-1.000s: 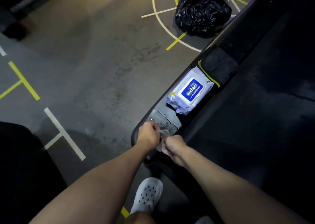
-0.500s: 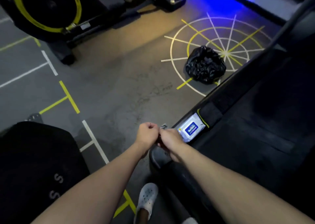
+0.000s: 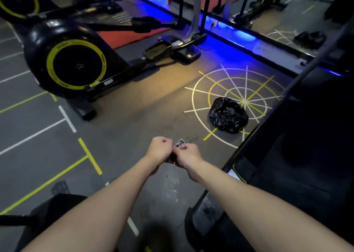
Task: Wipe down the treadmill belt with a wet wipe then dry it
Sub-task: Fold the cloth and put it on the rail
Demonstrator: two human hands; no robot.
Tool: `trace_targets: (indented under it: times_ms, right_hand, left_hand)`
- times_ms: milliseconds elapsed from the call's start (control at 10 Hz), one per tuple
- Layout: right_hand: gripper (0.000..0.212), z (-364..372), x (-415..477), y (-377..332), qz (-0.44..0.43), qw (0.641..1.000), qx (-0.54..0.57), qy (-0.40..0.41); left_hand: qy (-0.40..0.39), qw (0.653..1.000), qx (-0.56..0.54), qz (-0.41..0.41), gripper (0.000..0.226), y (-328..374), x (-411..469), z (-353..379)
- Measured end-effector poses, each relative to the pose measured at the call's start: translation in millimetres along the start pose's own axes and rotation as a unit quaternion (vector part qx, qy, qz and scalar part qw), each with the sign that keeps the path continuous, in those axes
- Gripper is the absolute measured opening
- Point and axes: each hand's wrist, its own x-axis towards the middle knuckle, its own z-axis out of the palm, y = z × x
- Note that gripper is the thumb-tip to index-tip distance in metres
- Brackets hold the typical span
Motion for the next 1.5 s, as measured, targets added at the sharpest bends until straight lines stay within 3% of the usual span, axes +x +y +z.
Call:
trace_targets:
  times_ms: [200, 300, 400, 500, 700, 800, 900, 1000, 1200, 1300, 1500]
  right_hand:
    - [0.042, 1, 59, -77, -0.044, 0.995, 0.042, 0.080]
    - [0.043, 3, 121, -122, -0.056, 0.985, 0.074, 0.145]
    - [0.036, 10, 157, -150, -0.071, 0.981, 0.077, 0.161]
    - [0.032, 10, 207, -191, -0.073, 0.974, 0.095, 0.190]
    - [0.025, -15, 277, -266, -0.119, 0.968, 0.086, 0.201]
    - [0.021, -32, 327, -295, -0.111, 0.966, 0.113, 0.206]
    - [0.035, -51, 372, -324, -0.096, 0.970, 0.102, 0.200]
    - [0.036, -77, 416, -338, -0.088, 0.953, 0.098, 0.273]
    - [0.029, -146, 501, -334, 0.000, 0.873, 0.164, 0.459]
    - [0.031, -189, 537, -322, 0.027, 0.857, 0.173, 0.485]
    - [0.027, -292, 678, -273, 0.093, 0.866, 0.140, 0.471]
  left_hand:
    - [-0.059, 0.997, 0.003, 0.055, 0.020, 85, 57, -13]
    - [-0.099, 0.988, 0.057, 0.106, 0.021, 131, 120, -13]
    - [-0.107, 0.981, 0.095, 0.133, 0.013, 154, 159, -23]
    - [-0.153, 0.975, 0.139, 0.086, 0.011, 196, 224, -29]
    - [-0.247, 0.960, 0.112, 0.064, 0.006, 273, 313, -17]
    - [-0.282, 0.948, 0.124, 0.080, 0.006, 312, 373, 13]
    - [-0.317, 0.928, 0.178, 0.086, 0.007, 348, 442, 50]
    - [-0.386, 0.893, 0.218, 0.075, 0.015, 382, 501, 102]
    - [-0.475, 0.829, 0.283, 0.081, 0.021, 417, 571, 219]
    - [-0.500, 0.790, 0.342, 0.092, 0.020, 425, 599, 273]
    - [-0.495, 0.765, 0.397, 0.106, 0.020, 406, 703, 417]
